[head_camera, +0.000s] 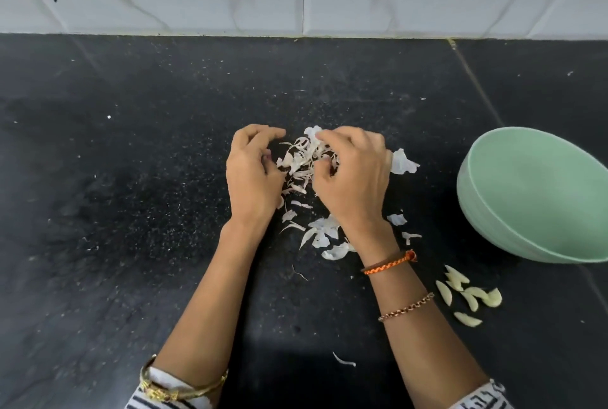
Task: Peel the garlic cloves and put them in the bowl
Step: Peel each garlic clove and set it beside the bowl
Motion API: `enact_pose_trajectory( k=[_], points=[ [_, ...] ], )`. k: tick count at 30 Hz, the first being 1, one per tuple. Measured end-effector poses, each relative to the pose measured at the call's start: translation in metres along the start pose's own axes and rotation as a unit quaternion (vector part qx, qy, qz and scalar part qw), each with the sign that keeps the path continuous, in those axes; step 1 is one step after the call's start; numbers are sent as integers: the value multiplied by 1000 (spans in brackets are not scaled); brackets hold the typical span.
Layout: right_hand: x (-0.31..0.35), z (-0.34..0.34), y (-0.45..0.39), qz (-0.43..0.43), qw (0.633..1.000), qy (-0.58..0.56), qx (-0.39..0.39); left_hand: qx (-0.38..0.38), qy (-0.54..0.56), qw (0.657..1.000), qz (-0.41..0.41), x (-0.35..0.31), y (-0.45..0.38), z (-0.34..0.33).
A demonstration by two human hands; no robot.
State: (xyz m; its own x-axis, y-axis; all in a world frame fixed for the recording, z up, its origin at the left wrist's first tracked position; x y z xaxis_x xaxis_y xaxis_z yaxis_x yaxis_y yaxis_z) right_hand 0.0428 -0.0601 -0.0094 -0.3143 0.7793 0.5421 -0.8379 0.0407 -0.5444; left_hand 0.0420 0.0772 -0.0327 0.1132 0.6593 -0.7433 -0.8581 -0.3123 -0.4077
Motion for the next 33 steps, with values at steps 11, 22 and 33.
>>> enact_pose_trajectory(
  k=[11,22,33],
  points=[
    [14,-32,-12,123,948,124,265,35,1,997,75,8,-1,6],
    [18,-31,-2,112,957,109,245,45,38,992,108,7,0,6],
    [7,-11,-2,7,993,-13,115,94,95,990,44,-12,2,3]
  ],
)
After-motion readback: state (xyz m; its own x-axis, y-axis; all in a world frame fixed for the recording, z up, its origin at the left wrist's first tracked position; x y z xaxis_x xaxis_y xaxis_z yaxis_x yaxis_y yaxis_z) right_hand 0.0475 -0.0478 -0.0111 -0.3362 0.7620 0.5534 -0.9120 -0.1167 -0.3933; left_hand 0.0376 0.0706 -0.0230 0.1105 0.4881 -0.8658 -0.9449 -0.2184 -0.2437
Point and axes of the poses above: each hand's wrist, its own y-axis away from the middle knuckle, its own z-axis out of the back of the hand, x = y × z, the point moved 5 cm from there along -y, towards the middle knuckle, and after that the axes turned 5 degrees about -y, right-handed, at the moved point
